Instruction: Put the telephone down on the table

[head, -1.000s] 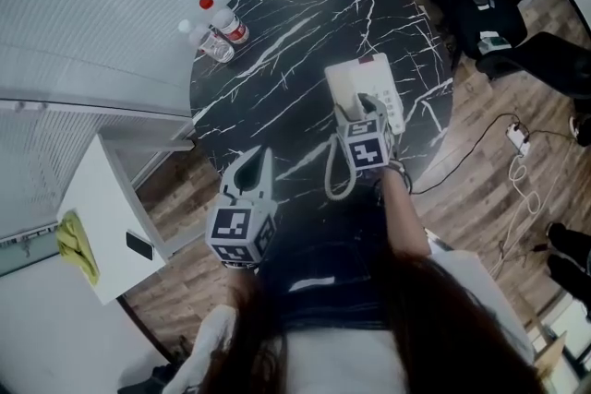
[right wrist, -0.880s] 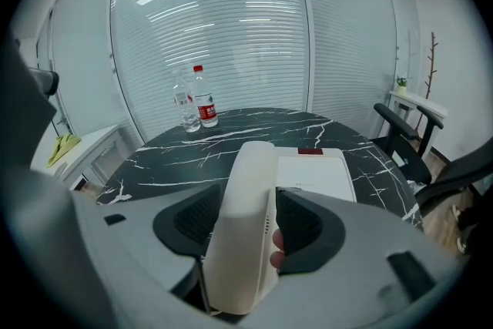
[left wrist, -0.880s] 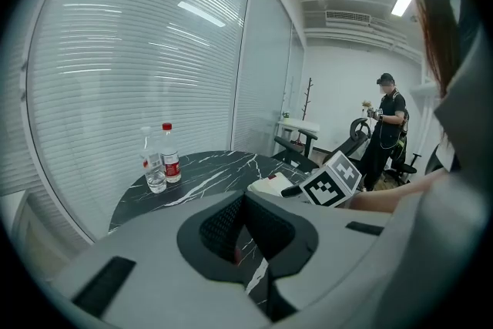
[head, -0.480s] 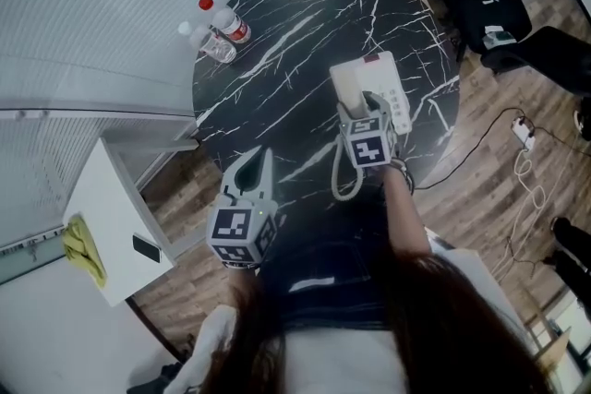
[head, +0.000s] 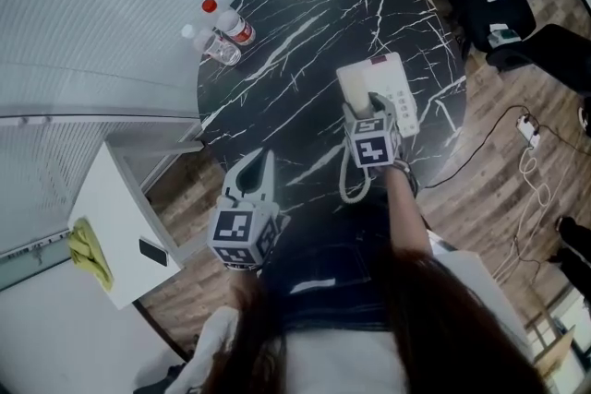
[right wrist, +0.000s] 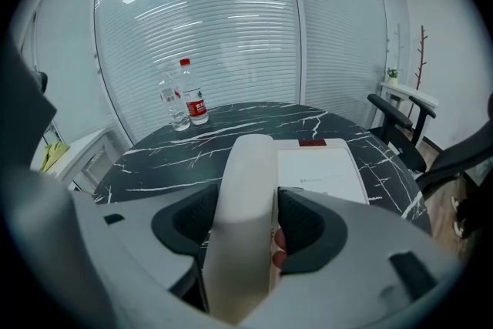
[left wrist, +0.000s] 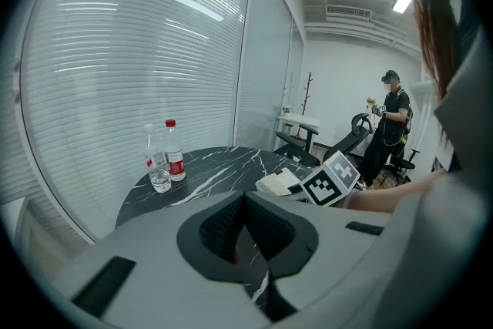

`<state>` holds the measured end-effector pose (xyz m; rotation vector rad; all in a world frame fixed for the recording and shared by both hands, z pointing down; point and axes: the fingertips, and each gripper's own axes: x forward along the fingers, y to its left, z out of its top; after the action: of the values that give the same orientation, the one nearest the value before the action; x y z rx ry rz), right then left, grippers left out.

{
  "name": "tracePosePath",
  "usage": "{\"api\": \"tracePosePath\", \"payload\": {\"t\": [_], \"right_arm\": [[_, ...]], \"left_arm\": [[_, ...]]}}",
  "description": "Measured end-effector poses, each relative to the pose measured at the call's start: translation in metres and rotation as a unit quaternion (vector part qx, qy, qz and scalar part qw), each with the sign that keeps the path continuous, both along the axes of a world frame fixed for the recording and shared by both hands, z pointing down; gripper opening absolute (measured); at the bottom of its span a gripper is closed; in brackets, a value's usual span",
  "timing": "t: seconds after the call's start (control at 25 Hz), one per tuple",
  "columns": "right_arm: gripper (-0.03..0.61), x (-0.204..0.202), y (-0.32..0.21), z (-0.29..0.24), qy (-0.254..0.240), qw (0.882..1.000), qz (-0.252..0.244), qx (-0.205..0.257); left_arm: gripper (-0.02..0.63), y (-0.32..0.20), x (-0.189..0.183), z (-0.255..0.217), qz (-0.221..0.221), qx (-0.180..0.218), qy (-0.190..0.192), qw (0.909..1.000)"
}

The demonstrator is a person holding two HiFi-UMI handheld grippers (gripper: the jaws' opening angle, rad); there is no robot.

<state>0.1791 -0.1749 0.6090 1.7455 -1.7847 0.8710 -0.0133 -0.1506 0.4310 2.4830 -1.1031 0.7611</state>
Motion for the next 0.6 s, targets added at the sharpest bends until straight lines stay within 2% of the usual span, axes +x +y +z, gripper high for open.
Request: {"api": "tracePosePath", "payload": {"t": [0.6], "right_arm": [[0.245, 0.0008, -0.0033, 0.0062, 0.012, 1.0, 0.011, -0.002]], "left_arm": [[0.0, -0.0004, -0.0102, 0.0067, -0.004, -0.004, -0.007, 1.0]]}}
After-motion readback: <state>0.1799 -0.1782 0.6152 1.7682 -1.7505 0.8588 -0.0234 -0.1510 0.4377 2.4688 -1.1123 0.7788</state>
